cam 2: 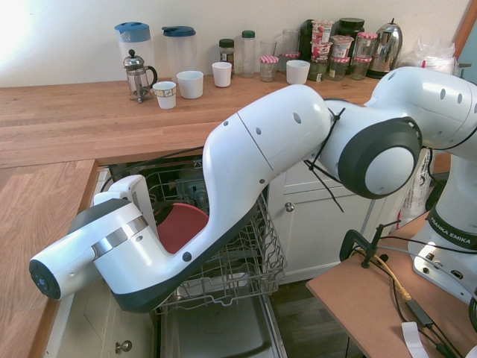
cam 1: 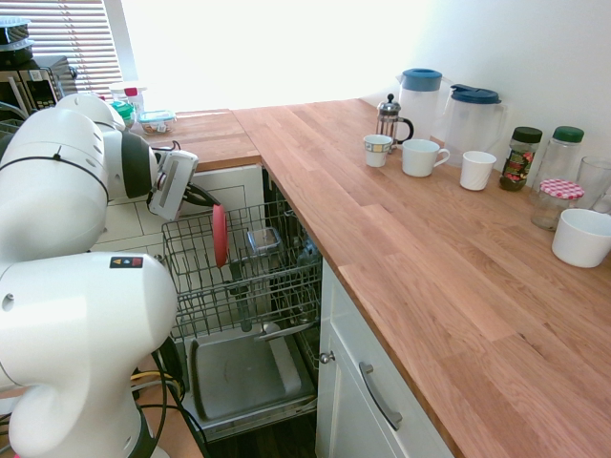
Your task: Put the plate in the dishwasher
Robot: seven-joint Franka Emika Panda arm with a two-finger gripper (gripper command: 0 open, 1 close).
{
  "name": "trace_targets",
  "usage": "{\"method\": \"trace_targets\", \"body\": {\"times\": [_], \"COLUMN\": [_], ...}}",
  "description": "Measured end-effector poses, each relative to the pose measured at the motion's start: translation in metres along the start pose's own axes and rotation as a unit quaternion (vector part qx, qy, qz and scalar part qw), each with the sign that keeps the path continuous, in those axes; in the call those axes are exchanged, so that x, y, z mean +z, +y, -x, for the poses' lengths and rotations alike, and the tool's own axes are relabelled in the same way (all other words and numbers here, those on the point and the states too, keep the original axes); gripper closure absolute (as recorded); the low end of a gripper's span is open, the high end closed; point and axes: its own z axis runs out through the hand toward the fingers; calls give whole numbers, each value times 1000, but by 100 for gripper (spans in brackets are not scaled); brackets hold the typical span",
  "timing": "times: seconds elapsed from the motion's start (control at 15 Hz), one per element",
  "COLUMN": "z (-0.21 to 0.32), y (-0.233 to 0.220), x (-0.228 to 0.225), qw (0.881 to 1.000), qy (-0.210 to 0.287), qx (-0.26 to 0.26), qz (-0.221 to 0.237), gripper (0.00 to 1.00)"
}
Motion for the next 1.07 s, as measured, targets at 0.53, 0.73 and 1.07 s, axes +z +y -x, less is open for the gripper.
{"method": "trace_targets", "body": {"times": [0.53,0.73,1.07], "z": [-2,-4,-6], "y": [-14,-14,-13], "x": [2,1,-1], "qw": [999,999,999], "qy": [-21,-22,-20], "qx": [-33,-33,-37], "qz": [-24,-29,-34], "gripper": [0,0,0]}}
